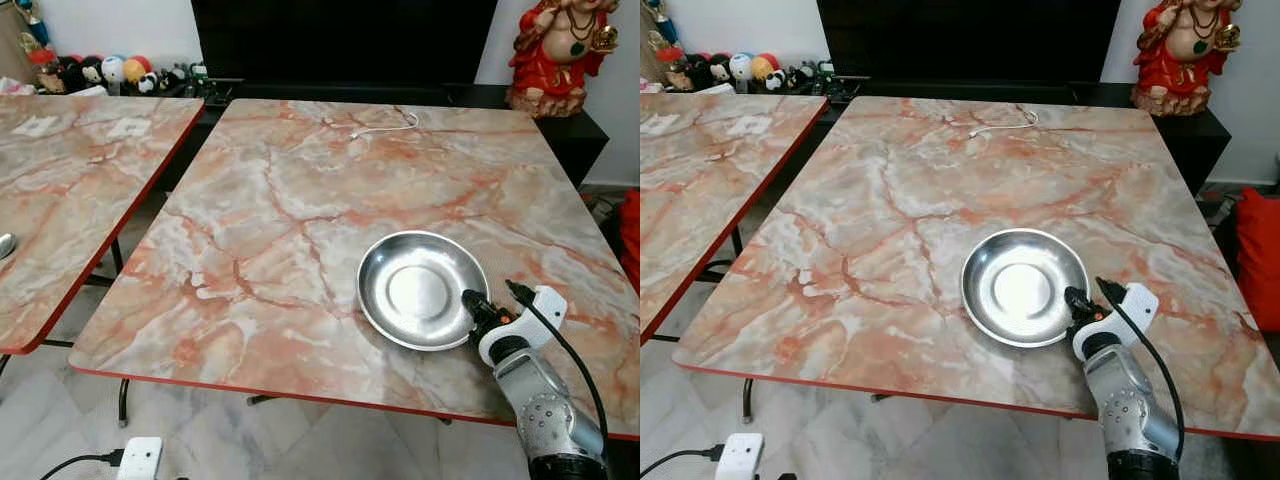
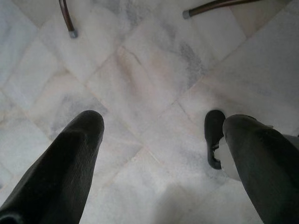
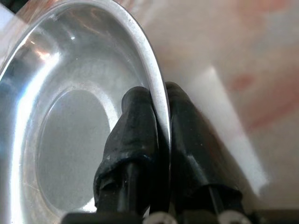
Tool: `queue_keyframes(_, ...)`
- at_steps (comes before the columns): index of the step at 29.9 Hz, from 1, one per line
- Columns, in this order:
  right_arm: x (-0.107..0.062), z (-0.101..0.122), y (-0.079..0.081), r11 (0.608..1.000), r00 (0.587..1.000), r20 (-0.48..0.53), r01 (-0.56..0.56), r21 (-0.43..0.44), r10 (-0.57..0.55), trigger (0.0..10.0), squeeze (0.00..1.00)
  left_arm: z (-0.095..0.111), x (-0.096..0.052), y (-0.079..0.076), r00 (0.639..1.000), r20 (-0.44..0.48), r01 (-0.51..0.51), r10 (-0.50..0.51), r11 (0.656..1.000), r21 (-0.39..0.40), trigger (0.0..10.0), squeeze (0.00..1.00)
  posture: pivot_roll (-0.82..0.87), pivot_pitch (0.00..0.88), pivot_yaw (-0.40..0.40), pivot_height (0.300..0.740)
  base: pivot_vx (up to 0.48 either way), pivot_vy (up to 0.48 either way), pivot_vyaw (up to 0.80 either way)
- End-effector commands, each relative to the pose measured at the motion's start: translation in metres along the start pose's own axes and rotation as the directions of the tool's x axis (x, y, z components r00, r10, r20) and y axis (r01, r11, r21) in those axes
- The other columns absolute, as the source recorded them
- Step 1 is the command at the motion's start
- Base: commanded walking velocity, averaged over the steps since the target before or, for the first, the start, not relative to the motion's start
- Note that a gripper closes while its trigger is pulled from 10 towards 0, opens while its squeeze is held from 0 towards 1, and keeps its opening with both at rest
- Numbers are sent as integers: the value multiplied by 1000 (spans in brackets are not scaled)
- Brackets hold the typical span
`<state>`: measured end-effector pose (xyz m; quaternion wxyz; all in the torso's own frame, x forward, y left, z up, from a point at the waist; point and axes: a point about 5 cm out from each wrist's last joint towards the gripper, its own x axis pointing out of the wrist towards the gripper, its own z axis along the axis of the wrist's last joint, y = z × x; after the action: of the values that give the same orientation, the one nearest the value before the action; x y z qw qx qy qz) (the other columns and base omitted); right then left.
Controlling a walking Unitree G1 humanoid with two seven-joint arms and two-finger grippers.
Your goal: Setting the table
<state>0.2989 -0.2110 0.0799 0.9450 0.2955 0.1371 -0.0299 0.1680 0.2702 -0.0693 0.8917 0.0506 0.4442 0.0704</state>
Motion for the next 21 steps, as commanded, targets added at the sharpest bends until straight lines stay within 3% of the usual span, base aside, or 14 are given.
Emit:
queue_keyframes(1, -1, 0, -1, 999, 1000, -12, 5, -44, -6, 10000, 0, -6, -2, 4, 1000, -29, -3, 3, 1000, 2, 10000, 0, 40, 35, 36, 740, 0, 0, 0)
queue_keyframes(5, 0, 15, 1, 994, 1000, 28, -5, -105, 8, 10000, 0, -14, -5, 9, 999, -43, -11, 11, 1000, -4, 10000, 0, 43, 30, 40, 740, 0, 0, 0)
queue_keyframes(7, 0, 19, 2, 994, 999, 41, -7, -111, 12, 10000, 0, -15, -5, 10, 999, -45, -12, 12, 1000, -5, 10000, 0, 43, 30, 40, 740, 0, 0, 0)
queue_keyframes(8, -1, 37, 0, 995, 994, 113, 15, -102, -3, 10000, 0, -17, -7, 14, 999, -49, -18, 17, 1000, -13, 10000, 0, 47, 31, 43, 740, 0, 0, 0)
queue_keyframes(14, -5, 58, -5, 990, 982, 182, 70, -123, -47, 10000, 0, -19, -8, 20, 998, -53, -21, 20, 1000, -12, 10000, 0, 45, 31, 50, 740, 0, 0, 0)
queue_keyframes(17, -8, 64, -15, 983, 966, 228, 148, -105, -121, 10000, 0, -19, -8, 21, 998, -55, -20, 19, 1000, -12, 10000, 0, 48, 31, 53, 740, 0, 0, 0)
queue_keyframes(21, -10, 63, -18, 984, 967, 219, 153, -90, -131, 10000, 0, -17, -8, 21, 999, -52, -15, 15, 1000, -10, 10000, 0, 48, 32, 56, 740, 0, 0, 0)
